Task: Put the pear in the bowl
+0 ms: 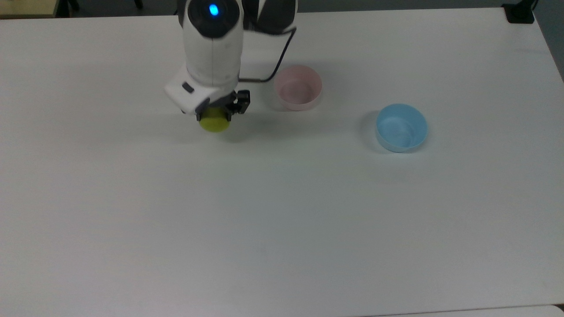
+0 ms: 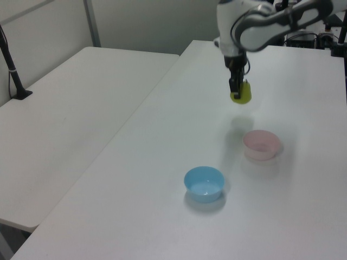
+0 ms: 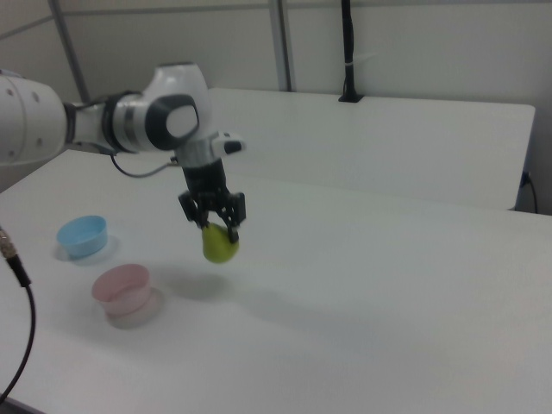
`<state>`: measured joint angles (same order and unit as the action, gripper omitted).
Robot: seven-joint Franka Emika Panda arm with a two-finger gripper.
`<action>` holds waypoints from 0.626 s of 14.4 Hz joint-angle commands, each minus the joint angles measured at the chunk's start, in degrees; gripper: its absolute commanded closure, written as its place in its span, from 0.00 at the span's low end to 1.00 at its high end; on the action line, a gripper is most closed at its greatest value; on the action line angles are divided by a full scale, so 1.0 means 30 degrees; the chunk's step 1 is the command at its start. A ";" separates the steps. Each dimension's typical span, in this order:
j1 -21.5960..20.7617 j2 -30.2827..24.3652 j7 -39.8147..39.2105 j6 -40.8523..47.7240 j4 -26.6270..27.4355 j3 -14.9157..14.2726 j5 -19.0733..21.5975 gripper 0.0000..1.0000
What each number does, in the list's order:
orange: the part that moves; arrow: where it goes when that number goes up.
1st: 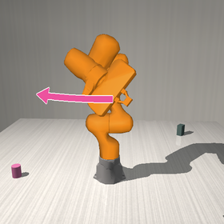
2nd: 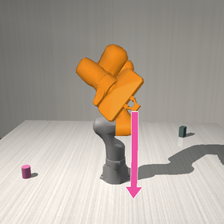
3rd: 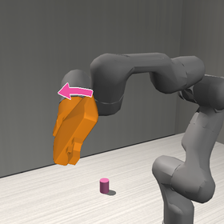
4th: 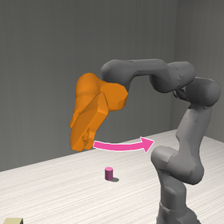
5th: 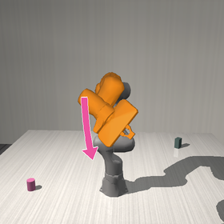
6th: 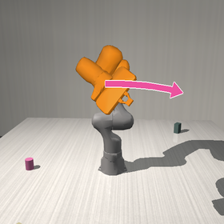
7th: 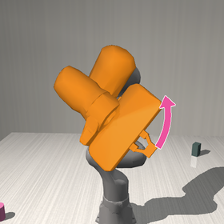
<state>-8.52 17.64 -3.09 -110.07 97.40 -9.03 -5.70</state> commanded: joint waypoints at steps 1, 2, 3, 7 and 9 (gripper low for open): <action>-0.1603 -0.2419 -0.0377 0.1642 0.0610 -0.0911 0.1255 0.86; -0.3004 -0.2773 -0.0319 0.2259 0.0639 -0.1611 0.1459 0.86; -0.4062 -0.2950 -0.0231 0.3019 0.0639 -0.1821 0.1722 0.86; -0.7261 -0.2194 0.0090 0.4580 0.0697 -0.1794 0.2018 0.85; -0.7792 -0.0965 0.0268 0.4376 0.0668 -0.1794 0.2018 0.85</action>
<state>-29.60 11.45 -2.68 -97.18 99.40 -12.78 -0.49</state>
